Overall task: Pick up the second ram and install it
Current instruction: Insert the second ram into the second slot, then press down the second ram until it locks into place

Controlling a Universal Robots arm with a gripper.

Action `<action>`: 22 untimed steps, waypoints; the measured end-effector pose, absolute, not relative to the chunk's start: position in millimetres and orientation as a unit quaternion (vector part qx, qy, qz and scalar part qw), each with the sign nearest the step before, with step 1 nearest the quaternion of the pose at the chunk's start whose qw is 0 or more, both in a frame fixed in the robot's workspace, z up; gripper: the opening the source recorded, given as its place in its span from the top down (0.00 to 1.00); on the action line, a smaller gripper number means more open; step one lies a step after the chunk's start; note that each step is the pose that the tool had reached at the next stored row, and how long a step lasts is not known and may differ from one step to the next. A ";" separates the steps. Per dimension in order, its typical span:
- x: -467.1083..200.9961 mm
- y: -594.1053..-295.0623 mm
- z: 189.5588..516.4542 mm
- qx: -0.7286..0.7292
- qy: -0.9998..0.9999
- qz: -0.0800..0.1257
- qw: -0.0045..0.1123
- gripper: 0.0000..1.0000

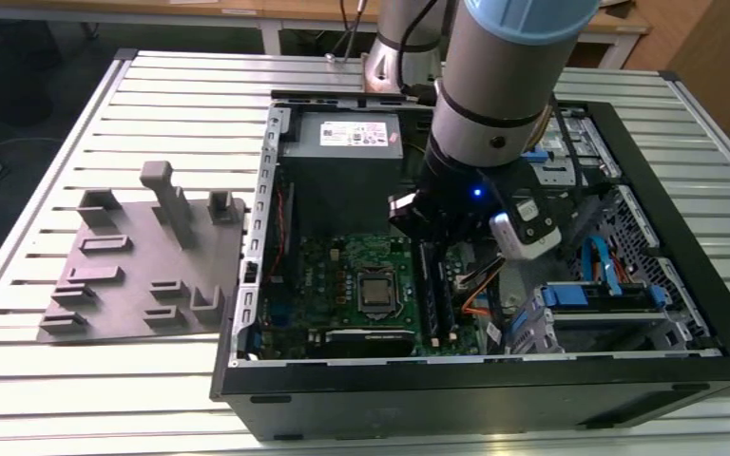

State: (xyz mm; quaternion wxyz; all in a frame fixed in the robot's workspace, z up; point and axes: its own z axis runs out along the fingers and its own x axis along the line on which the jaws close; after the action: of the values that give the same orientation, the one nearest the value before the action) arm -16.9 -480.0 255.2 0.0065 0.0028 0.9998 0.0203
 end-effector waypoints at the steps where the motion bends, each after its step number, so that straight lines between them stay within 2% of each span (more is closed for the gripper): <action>1: -17.0 -480.0 255.2 0.003 1.000 0.020 0.006 0.89; 14: -17.1 -478.5 250.0 0.003 1.000 0.022 0.006 0.89; 22: -17.0 -462.3 235.4 0.003 1.000 0.022 0.006 0.89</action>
State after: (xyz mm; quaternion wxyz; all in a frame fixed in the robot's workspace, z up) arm -17.0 -462.3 235.4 0.0064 0.0028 0.9997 0.0218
